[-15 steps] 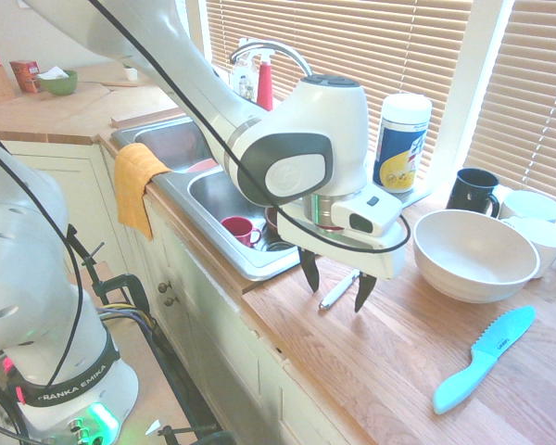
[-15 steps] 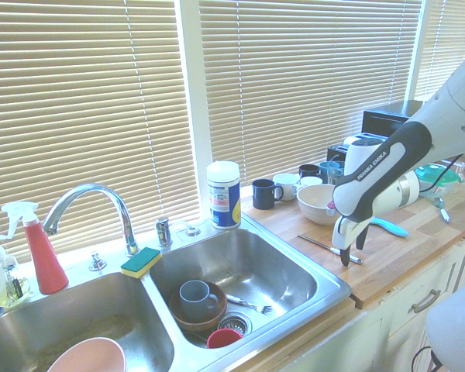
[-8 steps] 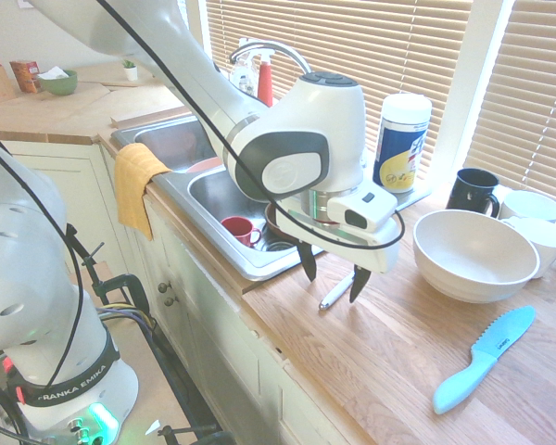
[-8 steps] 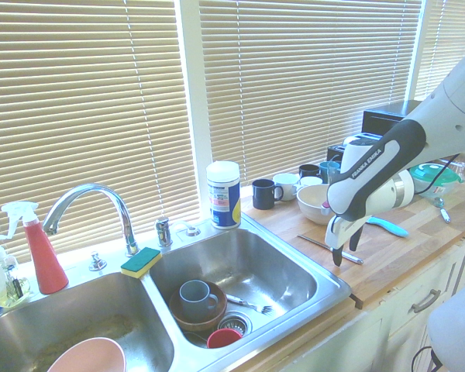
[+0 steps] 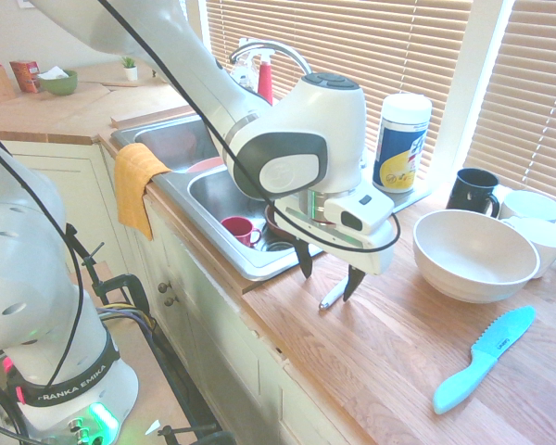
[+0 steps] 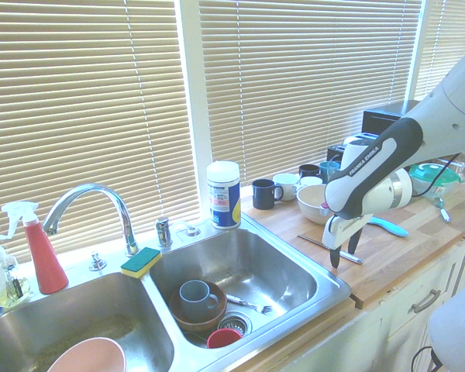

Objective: Put the knife into the sink

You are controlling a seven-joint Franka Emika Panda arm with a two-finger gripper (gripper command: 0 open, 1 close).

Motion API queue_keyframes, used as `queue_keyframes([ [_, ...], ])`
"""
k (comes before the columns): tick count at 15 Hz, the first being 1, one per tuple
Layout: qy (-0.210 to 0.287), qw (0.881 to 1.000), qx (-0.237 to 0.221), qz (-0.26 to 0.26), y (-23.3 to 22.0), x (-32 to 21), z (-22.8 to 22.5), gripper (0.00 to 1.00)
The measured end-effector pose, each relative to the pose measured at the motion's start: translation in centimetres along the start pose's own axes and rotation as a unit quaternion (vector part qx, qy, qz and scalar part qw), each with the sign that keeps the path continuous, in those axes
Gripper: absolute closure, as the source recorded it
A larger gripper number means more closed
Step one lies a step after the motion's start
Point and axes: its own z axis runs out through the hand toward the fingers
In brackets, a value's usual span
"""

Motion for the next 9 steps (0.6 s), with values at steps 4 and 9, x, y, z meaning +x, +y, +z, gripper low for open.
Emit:
queue_keyframes([
  [4,0.0,1.0,0.0,0.0,-0.03,0.05,-0.03,1.0],
  [9,-0.001,1.0,0.001,-0.002,-0.29,-0.02,0.13,1.0],
])
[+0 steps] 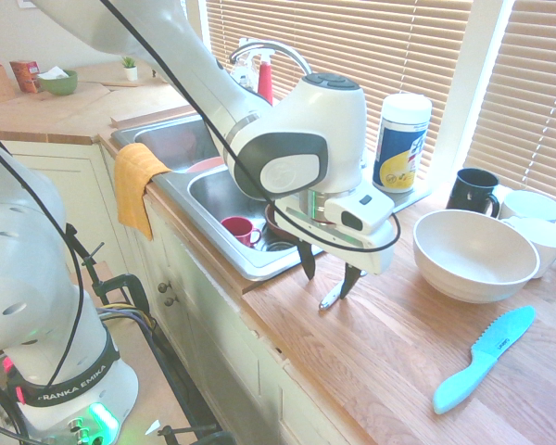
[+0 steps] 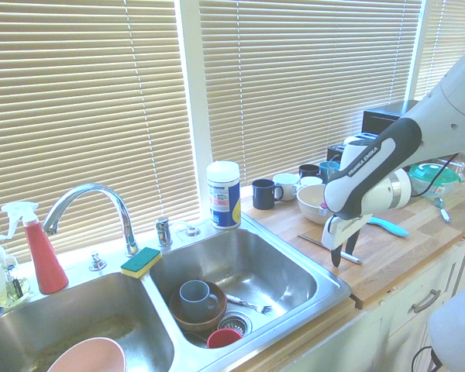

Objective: Put the knife into the sink

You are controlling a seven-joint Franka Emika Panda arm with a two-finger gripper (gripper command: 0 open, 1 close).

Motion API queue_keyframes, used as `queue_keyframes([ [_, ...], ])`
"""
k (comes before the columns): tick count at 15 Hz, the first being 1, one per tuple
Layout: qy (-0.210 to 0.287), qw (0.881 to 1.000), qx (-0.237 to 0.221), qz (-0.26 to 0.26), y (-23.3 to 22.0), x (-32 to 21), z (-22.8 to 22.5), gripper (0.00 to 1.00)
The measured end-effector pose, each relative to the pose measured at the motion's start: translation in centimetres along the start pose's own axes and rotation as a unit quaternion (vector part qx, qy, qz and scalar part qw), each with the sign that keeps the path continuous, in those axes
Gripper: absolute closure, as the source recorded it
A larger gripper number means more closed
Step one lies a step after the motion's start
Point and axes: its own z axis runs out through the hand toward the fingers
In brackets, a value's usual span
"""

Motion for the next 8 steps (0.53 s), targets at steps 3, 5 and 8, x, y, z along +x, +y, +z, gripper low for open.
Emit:
queue_keyframes([
  [3,0.001,1.0,0.002,-0.001,-0.18,-0.01,0.04,1.0],
  [5,0.0,1.0,0.003,-0.001,-0.22,0.03,0.05,1.0],
  [8,0.001,1.0,0.003,-0.001,-0.26,0.23,0.07,1.0],
])
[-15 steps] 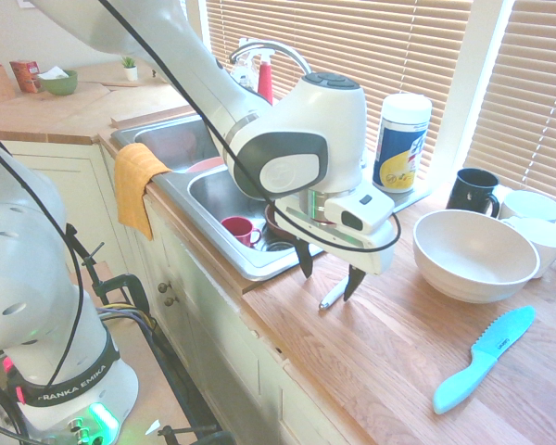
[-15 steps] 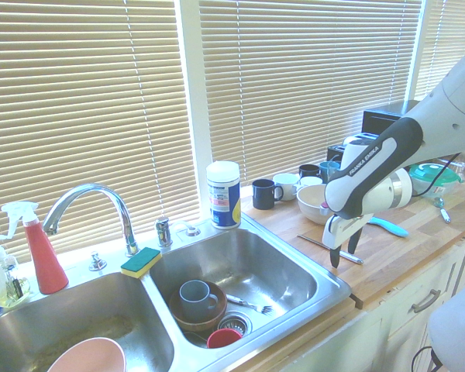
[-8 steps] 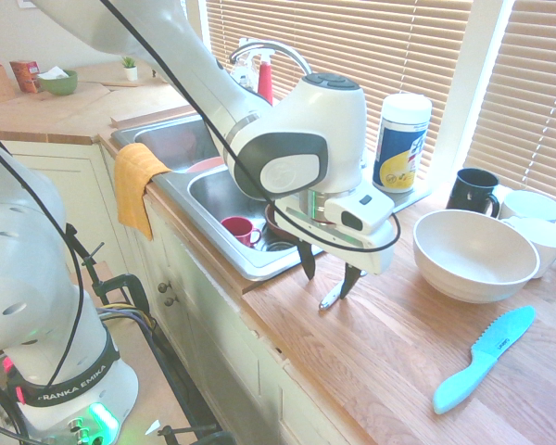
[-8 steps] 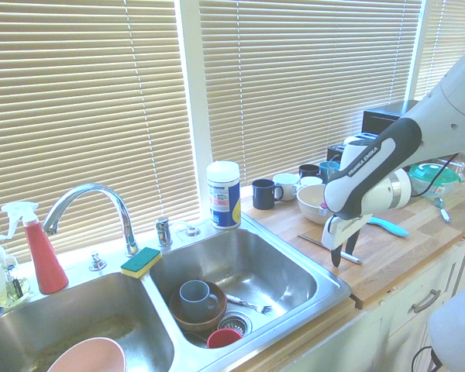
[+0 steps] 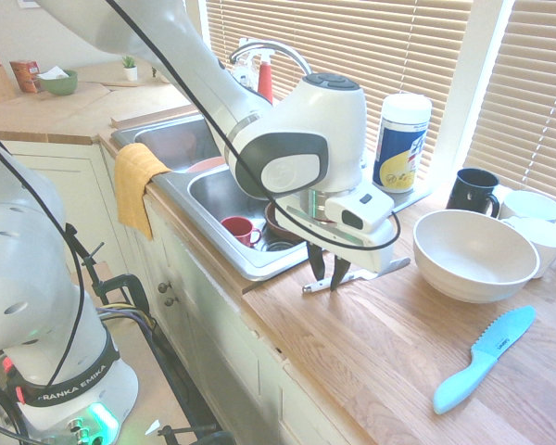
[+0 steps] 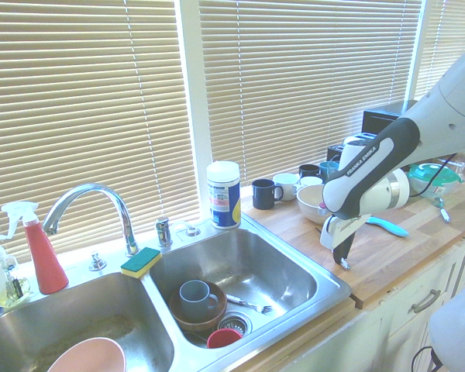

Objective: Put the knife into the sink

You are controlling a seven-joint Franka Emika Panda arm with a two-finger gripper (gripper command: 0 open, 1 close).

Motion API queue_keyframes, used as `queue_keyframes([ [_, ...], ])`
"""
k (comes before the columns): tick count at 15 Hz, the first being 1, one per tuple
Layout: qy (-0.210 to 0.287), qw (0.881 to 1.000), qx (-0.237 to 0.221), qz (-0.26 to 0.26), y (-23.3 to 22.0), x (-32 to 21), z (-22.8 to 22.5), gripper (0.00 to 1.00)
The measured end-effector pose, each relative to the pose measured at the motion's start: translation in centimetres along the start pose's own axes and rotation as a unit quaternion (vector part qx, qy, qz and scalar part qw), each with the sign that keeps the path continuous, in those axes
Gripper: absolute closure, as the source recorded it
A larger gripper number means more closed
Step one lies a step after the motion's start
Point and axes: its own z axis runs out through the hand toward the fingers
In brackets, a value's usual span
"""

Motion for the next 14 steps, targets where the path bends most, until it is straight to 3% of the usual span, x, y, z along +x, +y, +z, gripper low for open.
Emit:
queue_keyframes([
  [10,-0.001,1.0,0.011,0.018,0.0,0.6,-0.3,1.0],
  [14,0.008,0.999,0.023,0.031,-0.7,2.0,-4.6,1.0],
])
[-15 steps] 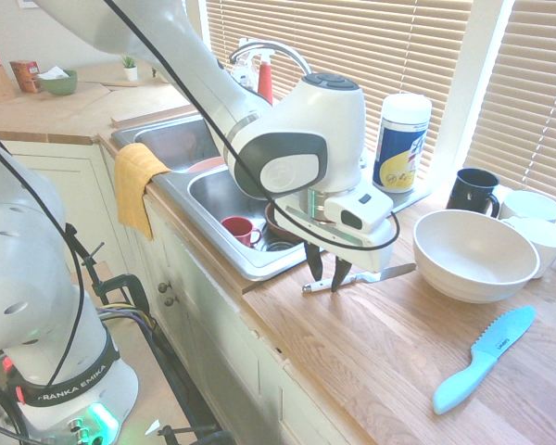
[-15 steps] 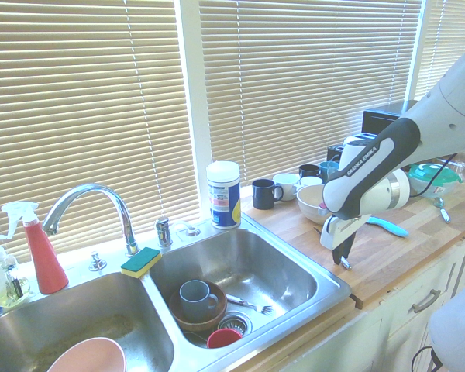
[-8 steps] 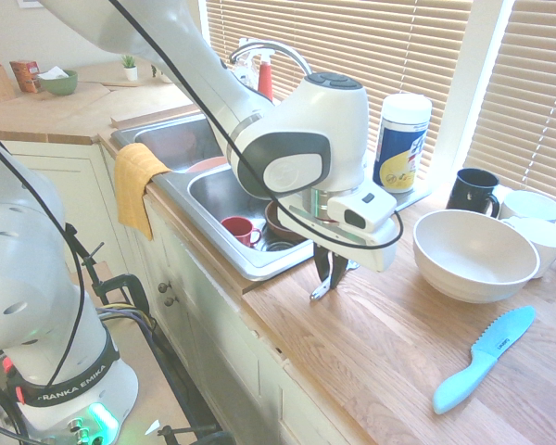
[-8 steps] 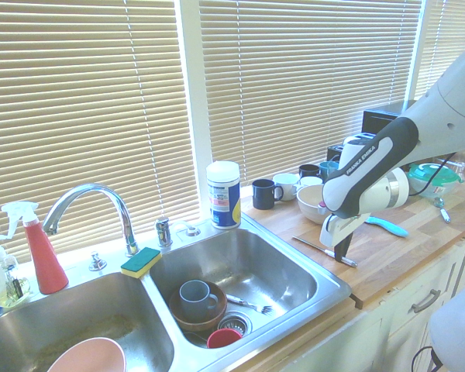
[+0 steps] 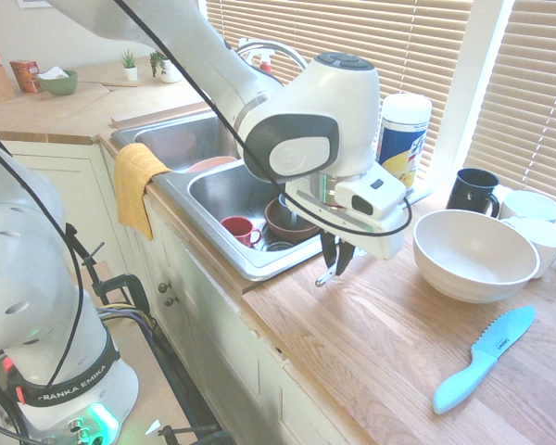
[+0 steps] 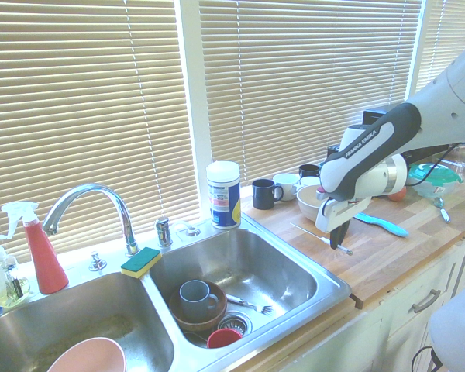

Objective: Put the knife into the sink

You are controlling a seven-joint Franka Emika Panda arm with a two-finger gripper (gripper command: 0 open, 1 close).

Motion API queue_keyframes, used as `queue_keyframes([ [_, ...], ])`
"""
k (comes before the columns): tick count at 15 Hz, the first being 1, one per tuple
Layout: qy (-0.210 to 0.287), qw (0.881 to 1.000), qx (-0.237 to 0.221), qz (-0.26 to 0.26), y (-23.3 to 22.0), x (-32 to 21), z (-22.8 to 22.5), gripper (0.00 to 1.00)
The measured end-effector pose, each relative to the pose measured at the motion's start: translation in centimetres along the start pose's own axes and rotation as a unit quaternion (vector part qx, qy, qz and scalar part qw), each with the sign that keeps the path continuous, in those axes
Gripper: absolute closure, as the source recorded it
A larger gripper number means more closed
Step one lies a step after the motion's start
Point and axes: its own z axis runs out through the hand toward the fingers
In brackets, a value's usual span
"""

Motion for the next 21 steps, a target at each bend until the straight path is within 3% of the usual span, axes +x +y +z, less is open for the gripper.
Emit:
queue_keyframes([
  [4,0.003,0.999,-0.008,0.032,-2.6,-0.9,-3.5,1.0],
  [10,0.016,0.998,-0.021,0.059,-11.2,-5.2,-4.9,1.0],
  [16,0.041,0.997,-0.014,0.066,-20.1,-11.5,-2.4,1.0],
  [21,0.052,0.995,-0.025,0.087,-24.8,-13.8,2.1,1.0],
])
